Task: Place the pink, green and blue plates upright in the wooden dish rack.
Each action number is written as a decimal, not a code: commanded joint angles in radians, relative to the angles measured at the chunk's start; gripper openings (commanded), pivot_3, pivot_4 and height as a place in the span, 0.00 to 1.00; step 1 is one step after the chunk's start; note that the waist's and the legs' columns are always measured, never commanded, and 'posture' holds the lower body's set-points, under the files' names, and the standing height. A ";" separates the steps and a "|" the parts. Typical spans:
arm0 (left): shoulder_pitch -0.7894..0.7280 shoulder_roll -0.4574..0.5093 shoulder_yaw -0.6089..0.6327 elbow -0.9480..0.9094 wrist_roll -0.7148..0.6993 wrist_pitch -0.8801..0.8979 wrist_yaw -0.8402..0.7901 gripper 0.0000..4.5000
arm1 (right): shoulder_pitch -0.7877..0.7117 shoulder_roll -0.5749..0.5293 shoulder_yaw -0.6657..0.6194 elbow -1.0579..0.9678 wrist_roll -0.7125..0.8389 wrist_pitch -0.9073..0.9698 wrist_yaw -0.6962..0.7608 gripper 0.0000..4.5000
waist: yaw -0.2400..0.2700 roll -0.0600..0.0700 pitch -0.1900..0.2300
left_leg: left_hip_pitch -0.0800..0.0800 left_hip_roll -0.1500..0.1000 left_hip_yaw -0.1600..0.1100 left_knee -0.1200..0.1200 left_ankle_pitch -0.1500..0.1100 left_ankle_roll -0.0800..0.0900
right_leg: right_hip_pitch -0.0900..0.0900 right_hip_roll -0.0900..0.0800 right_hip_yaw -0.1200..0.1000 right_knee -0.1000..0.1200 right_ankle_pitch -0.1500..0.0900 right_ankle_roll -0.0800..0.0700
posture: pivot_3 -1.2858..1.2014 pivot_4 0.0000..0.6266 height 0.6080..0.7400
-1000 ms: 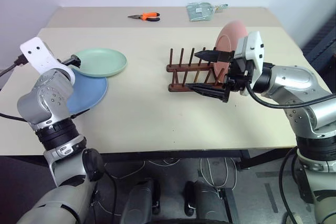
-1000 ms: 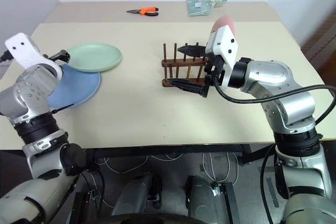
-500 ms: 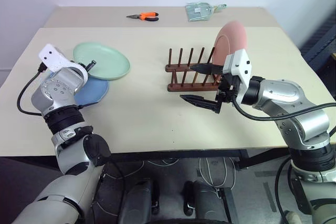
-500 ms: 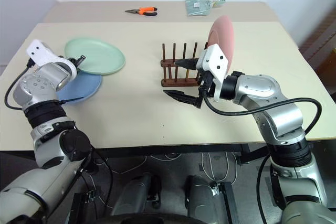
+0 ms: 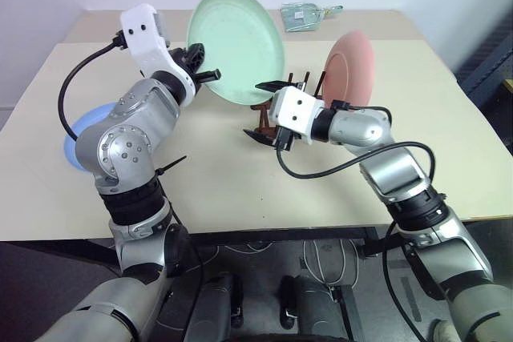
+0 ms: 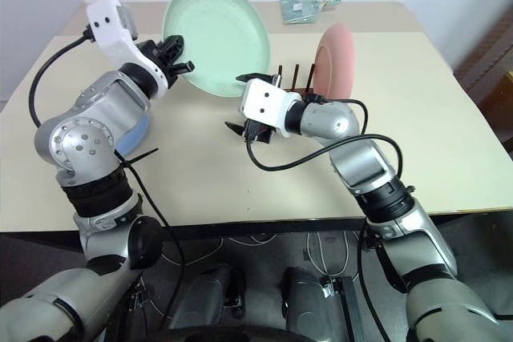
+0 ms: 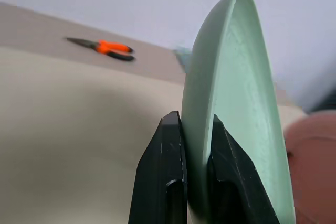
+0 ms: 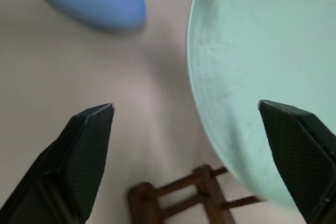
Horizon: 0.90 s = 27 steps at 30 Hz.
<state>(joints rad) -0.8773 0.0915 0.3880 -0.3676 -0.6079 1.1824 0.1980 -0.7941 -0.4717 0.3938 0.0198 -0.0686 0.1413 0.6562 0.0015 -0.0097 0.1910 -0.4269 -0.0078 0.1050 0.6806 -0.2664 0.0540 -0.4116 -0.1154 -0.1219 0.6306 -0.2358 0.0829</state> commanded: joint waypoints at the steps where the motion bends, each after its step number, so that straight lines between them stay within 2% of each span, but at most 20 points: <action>1: -0.046 -0.016 0.023 -0.096 -0.057 0.072 0.030 0.02 | -0.063 0.046 -0.007 0.095 -0.088 -0.124 -0.080 1.00 | -0.006 0.000 0.000 | 0.000 0.000 0.000 0.000 0.000 0.000 | 0.000 0.000 0.000 0.000 0.000 0.000 | 0.52 0.24 1.00; 2: -0.049 -0.020 0.025 -0.103 -0.061 0.086 0.034 0.02 | -0.070 0.061 -0.012 0.118 -0.097 -0.144 -0.093 1.00 | -0.009 0.000 0.000 | 0.000 0.000 0.000 0.000 0.000 0.000 | 0.000 0.001 0.000 0.000 0.000 0.000 | 0.52 0.24 1.00; 5: -0.054 -0.025 0.035 -0.118 -0.068 0.119 0.043 0.00 | -0.086 0.077 -0.022 0.156 -0.128 -0.194 -0.110 0.83 | -0.012 0.000 0.000 | 0.000 0.000 -0.001 0.000 0.000 0.000 | 0.000 0.002 0.000 0.000 0.000 0.000 | 0.52 0.24 1.00; 8: -0.053 -0.027 0.049 -0.113 -0.067 0.126 0.041 0.00 | -0.090 0.081 -0.041 0.158 -0.141 -0.217 -0.123 0.52 | -0.013 0.000 0.000 | 0.000 0.000 -0.001 0.000 0.000 -0.001 | 0.001 0.003 0.000 0.000 0.000 0.000 | 0.52 0.24 1.00; 11: -0.056 -0.030 0.063 -0.101 -0.073 0.117 0.031 0.27 | -0.089 0.075 -0.069 0.137 -0.150 -0.227 -0.140 0.17 | -0.013 0.000 0.000 | 0.000 0.000 -0.001 -0.001 0.001 -0.001 | 0.000 0.003 0.000 0.000 0.000 0.000 | 0.52 0.24 1.00; 12: -0.059 -0.031 0.068 -0.098 -0.077 0.113 0.027 0.33 | -0.089 0.074 -0.076 0.134 -0.155 -0.227 -0.145 0.11 | -0.013 0.000 0.000 | 0.000 0.000 -0.001 -0.001 0.001 -0.001 | 0.001 0.003 0.000 0.000 0.000 0.000 | 0.52 0.24 1.00; 13: -0.070 -0.040 0.087 -0.089 -0.087 0.104 0.032 0.48 | -0.088 0.069 -0.083 0.127 -0.163 -0.227 -0.148 0.00 | -0.013 0.000 0.000 | 0.000 0.000 -0.001 0.000 0.001 -0.001 | 0.001 0.003 0.000 0.000 0.000 0.000 | 0.52 0.24 1.00; 17: -0.142 -0.057 0.215 -0.036 -0.124 0.001 0.075 0.91 | -0.066 0.039 -0.109 0.088 -0.166 -0.224 -0.133 0.00 | -0.013 0.000 0.000 | 0.000 0.000 -0.002 0.000 0.001 -0.001 | 0.001 0.003 0.000 0.000 0.000 0.000 | 0.52 0.24 1.00; 19: -0.166 -0.029 0.254 -0.009 -0.118 -0.070 0.087 0.91 | -0.055 0.026 -0.128 0.068 -0.154 -0.217 -0.123 0.00 | -0.014 0.000 0.000 | 0.000 0.000 -0.002 0.000 0.001 -0.001 | 0.001 0.002 0.000 0.000 0.000 0.000 | 0.52 0.24 1.00; 21: -0.150 0.066 0.236 0.029 -0.050 -0.135 0.063 0.91 | -0.038 0.006 -0.184 0.034 -0.088 -0.183 -0.087 0.00 | -0.016 0.000 0.000 | 0.000 0.000 -0.001 -0.001 0.001 -0.001 | 0.000 0.003 0.000 0.000 0.000 0.000 | 0.52 0.24 1.00; 24: 0.006 0.282 0.062 0.051 0.069 -0.248 -0.137 0.91 | -0.036 0.026 -0.357 -0.061 0.205 0.030 -0.008 0.00 | -0.022 0.002 0.001 | 0.001 0.000 0.000 -0.004 0.001 -0.002 | 0.000 0.004 0.000 0.000 0.000 0.000 | 0.52 0.24 1.00; 27: 0.212 0.414 -0.110 0.043 0.124 -0.371 -0.364 0.91 | -0.060 0.016 -0.491 -0.115 0.446 0.302 0.027 0.00 | -0.016 0.002 0.000 | 0.002 0.000 0.001 -0.006 0.001 -0.003 | 0.000 0.004 0.001 0.000 0.000 -0.001 | 0.52 0.24 1.00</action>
<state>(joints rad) -0.7004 0.4939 0.3719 -0.3068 -0.5129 0.8788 -0.0504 -0.8172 -0.4502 -0.0254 -0.0254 0.2461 0.3317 0.6644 -0.0141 -0.0073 0.1912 -0.4250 -0.0077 0.1056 0.6749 -0.2650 0.0514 -0.4117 -0.1117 -0.1211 0.6303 -0.2359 0.0822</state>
